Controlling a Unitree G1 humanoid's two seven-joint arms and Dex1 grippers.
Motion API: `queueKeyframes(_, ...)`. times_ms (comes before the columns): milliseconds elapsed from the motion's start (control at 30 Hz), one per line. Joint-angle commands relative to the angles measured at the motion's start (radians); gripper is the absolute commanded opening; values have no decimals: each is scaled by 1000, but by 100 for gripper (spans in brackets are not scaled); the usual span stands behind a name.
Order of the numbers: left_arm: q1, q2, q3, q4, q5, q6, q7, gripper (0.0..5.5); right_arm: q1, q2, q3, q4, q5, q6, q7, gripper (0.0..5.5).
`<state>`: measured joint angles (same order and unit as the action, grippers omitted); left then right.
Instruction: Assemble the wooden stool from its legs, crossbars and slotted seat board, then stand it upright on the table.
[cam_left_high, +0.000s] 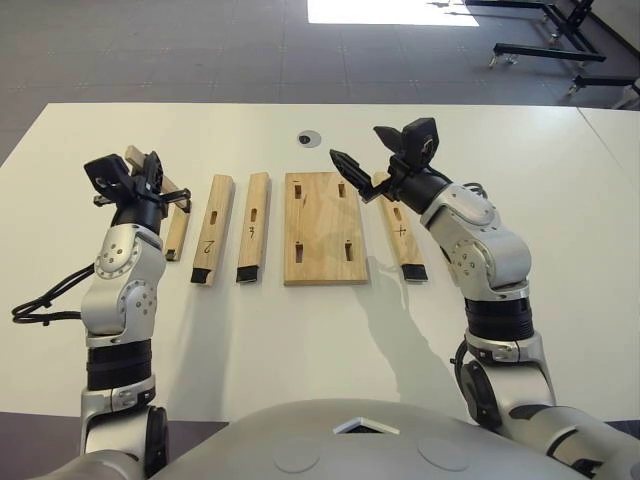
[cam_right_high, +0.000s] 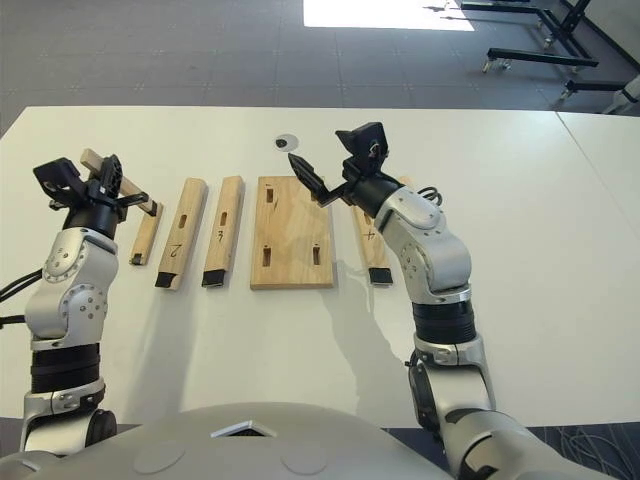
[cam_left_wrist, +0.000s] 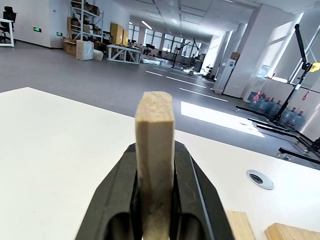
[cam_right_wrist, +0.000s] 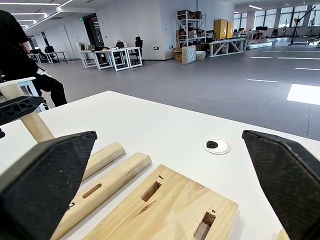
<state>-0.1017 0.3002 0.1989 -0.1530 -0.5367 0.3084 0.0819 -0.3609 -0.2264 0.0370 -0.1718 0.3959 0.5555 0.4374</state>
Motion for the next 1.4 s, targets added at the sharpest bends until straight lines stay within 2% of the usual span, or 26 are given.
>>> queueKeyframes(33,-56,-45,-18,23,12,-4,-48,38,1,4,4,4,-10,-10,0,537)
queueKeyframes(233,-56,-84,-26,121,83,-47,-106,38,0,14,22,11,-21,-16,-3,537)
queueKeyframes(467,-7,-90,-7,133,142,-72,-131,38,8,18,26,12,-24,-16,-6,537)
queueKeyframes(833,-7,-107,11,49,150,-30,-113,38,3,22,24,20,-32,-16,0,537)
queueKeyframes(1167,-3,-112,38,-120,133,71,-77,38,13,28,30,15,-38,-19,-1,537)
queueKeyframes(1400,47,-137,18,-21,176,16,-112,38,14,28,29,18,-41,-22,1,537)
